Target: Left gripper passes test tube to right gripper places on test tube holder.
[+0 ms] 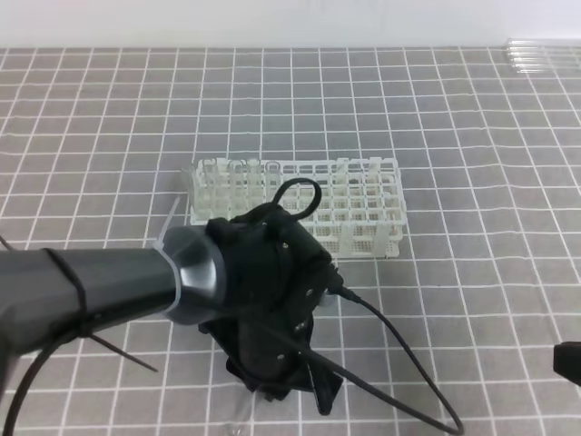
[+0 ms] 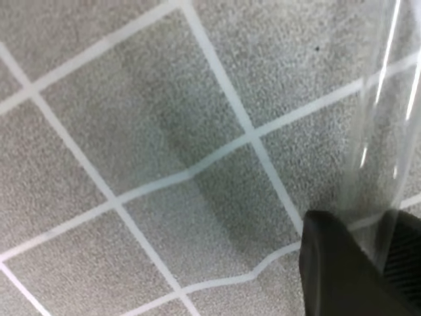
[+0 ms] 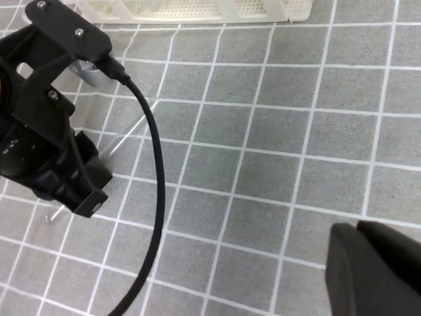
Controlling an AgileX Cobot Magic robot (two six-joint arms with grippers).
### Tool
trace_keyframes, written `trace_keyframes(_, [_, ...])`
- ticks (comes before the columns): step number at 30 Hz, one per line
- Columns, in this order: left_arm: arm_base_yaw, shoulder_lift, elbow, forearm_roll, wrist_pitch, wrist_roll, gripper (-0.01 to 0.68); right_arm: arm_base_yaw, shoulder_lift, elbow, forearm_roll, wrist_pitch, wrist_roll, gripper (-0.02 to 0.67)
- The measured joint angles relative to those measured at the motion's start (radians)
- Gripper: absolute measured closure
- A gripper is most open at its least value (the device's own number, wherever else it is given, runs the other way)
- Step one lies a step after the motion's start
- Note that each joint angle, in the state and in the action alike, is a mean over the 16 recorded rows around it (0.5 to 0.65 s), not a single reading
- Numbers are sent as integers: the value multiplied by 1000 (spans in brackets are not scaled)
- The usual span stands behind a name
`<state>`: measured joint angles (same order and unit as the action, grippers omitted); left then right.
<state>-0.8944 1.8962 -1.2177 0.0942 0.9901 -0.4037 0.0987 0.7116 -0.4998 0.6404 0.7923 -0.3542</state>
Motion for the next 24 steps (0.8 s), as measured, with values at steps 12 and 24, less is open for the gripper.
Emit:
trace_keyframes(12, [0, -11, -11, -12, 24, 53, 603, 0, 0, 0, 0, 3, 0, 662])
trace_keyframes(24, [0, -120, -67, -59, -22, 152, 604, 0, 0, -1, 6, 7, 0, 662])
